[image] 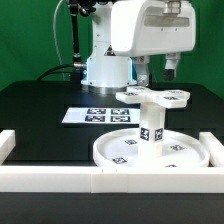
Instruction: Assemble round table
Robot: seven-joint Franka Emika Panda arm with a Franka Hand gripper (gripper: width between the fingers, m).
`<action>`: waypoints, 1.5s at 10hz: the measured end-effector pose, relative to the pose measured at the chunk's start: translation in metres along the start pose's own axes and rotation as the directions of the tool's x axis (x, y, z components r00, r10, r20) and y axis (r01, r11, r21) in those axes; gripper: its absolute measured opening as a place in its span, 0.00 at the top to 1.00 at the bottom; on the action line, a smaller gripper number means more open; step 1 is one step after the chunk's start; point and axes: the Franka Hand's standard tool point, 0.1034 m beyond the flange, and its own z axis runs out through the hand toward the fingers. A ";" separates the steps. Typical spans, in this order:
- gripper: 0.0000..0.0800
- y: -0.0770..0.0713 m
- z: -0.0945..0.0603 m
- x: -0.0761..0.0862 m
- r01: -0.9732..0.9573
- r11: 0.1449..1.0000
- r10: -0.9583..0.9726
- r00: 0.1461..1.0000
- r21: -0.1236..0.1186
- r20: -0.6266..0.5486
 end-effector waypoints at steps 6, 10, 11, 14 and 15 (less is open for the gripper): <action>0.19 -0.003 0.009 0.003 0.236 0.971 -0.236 0.971 -0.021 0.024; 0.19 -0.002 0.016 -0.002 0.227 0.974 -0.227 0.973 -0.010 0.033; 0.19 -0.003 0.017 -0.002 0.227 0.974 -0.227 0.973 -0.009 0.034; 0.19 -0.003 0.021 -0.005 0.224 0.974 -0.224 0.974 -0.004 0.038; 0.19 -0.002 0.021 -0.006 0.222 0.975 -0.222 0.974 -0.003 0.039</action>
Offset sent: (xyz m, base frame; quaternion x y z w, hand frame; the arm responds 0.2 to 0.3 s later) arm -0.0002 0.0111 -0.0057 -0.0196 -0.0035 -0.2345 0.9719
